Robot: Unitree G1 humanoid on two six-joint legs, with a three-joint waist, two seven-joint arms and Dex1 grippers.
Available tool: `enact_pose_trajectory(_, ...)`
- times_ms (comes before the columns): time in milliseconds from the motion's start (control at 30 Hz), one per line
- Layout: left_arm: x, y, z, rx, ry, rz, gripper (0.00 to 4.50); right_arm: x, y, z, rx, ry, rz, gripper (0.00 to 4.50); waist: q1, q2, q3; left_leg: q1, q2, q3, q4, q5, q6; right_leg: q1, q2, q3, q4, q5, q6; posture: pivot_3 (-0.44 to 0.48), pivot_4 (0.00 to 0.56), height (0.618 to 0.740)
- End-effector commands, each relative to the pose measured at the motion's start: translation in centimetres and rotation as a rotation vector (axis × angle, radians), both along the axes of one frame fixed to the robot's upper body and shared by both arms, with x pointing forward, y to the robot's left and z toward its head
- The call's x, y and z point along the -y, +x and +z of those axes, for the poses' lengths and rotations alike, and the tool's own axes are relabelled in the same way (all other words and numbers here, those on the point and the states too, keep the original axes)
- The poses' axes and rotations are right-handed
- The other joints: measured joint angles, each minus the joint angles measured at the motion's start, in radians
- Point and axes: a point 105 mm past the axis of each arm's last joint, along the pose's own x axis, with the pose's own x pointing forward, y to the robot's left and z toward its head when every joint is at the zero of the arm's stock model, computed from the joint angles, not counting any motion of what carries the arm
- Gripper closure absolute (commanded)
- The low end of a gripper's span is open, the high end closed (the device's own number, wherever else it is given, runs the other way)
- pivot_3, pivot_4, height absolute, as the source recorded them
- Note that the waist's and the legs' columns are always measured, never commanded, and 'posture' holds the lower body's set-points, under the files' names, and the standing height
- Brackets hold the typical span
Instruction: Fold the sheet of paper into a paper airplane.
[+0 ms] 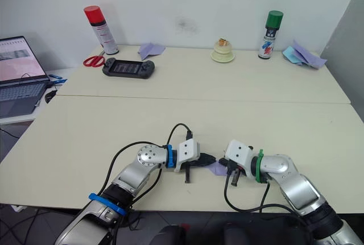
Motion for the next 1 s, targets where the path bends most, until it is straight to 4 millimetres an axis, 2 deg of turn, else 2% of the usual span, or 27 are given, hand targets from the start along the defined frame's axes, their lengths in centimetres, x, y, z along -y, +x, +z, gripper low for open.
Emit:
enact_pose_trajectory(33,-2.5,-2.6,-6.4,-0.183,0.209,0.011,4.5,2.9,-0.3,-1.5,-0.082,-0.062,-0.102,4.46,0.0,0.0,-0.001,0.0,0.0,0.0,0.0,0.0,0.0,0.0,0.0,0.0,0.0,0.0,0.0,0.0,0.15,0.722)
enact_pose_trajectory(300,-2.4,-2.8,-6.7,-0.189,0.214,0.003,4.5,6.4,-1.3,-2.0,-0.141,-0.096,-0.202,4.46,0.0,-0.002,-0.006,0.001,0.0,-0.001,-0.002,-0.001,-0.001,0.005,0.0,-0.001,-0.009,0.001,0.002,0.0,0.15,0.722)
enact_pose_trajectory(433,-2.2,-2.9,-6.7,-0.189,0.214,-0.003,4.5,7.7,-1.3,-1.2,-0.126,-0.066,-0.249,4.46,0.003,-0.003,-0.007,0.001,0.0,-0.001,-0.002,-0.001,-0.001,0.006,0.0,-0.001,-0.009,0.001,0.002,0.0,0.15,0.722)
enact_pose_trajectory(500,-2.0,-2.9,-6.7,-0.185,0.211,-0.008,4.5,7.0,-0.8,1.0,-0.043,0.059,-0.243,4.46,0.006,-0.003,-0.007,0.001,0.0,-0.001,-0.002,-0.002,-0.001,0.006,0.0,-0.001,-0.01,0.001,0.002,0.0,0.15,0.722)
enact_pose_trajectory(567,-1.7,-2.8,-6.5,-0.18,0.204,-0.011,4.5,6.1,-0.6,4.1,0.056,0.224,-0.219,4.46,0.007,-0.002,-0.006,0.001,0.0,0.0,-0.002,-0.002,-0.001,0.006,0.0,-0.001,-0.01,0.001,0.002,0.0,0.15,0.722)
enact_pose_trajectory(633,-1.5,-2.8,-6.4,-0.177,0.2,-0.014,4.5,5.7,-0.7,5.6,0.096,0.302,-0.218,4.46,0.007,0.0,-0.005,0.001,0.0,0.0,-0.002,-0.002,-0.001,0.006,0.0,0.0,-0.01,0.001,0.002,0.0,0.15,0.722)
enact_pose_trajectory(767,-1.0,-2.7,-6.2,-0.167,0.193,-0.023,4.5,4.2,-1.5,4.8,0.096,0.266,-0.173,4.46,0.011,0.001,-0.004,0.0,0.0,0.0,-0.002,-0.002,-0.001,0.005,0.0,-0.001,-0.01,0.001,0.002,0.0,0.15,0.722)
enact_pose_trajectory(1000,-0.6,-2.4,-5.9,-0.159,0.19,-0.027,4.5,1.6,-2.1,0.8,0.02,0.177,-0.181,4.46,0.015,0.001,-0.004,0.0,0.0,0.0,-0.002,-0.002,-0.001,0.005,0.0,0.0,-0.01,0.001,0.002,0.0,0.15,0.722)
